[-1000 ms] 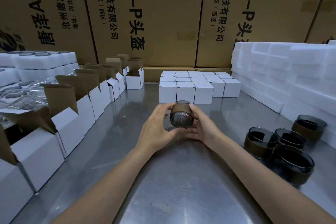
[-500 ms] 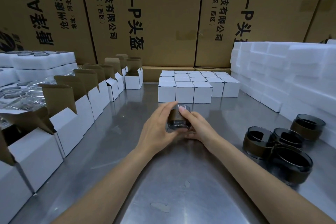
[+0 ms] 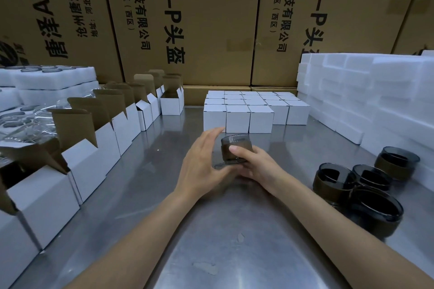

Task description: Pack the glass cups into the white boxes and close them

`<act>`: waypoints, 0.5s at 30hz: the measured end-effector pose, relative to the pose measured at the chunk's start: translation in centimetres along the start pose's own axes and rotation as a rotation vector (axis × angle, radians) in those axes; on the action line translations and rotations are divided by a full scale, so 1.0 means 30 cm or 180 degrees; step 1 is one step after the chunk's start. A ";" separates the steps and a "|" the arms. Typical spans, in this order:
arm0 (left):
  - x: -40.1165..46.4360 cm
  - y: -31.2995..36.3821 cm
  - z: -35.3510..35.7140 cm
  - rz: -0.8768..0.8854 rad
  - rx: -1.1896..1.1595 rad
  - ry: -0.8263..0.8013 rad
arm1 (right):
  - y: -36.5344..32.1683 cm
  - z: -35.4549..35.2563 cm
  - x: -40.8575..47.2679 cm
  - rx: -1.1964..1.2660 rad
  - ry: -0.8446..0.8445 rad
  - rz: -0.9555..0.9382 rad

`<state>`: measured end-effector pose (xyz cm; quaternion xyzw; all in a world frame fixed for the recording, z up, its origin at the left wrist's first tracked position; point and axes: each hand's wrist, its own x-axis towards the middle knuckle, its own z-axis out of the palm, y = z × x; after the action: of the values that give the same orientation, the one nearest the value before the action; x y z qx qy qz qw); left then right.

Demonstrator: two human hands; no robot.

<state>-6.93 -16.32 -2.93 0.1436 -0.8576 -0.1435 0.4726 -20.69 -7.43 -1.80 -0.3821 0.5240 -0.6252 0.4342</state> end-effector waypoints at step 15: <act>0.009 -0.028 0.006 -0.0174 0.0004 0.0149 | -0.026 -0.068 -0.002 0.0404 -0.0474 0.0457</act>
<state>-7.13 -17.17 -3.11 0.1706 -0.8421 -0.1524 0.4883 -22.69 -6.64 -1.35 -0.3607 0.4757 -0.5943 0.5390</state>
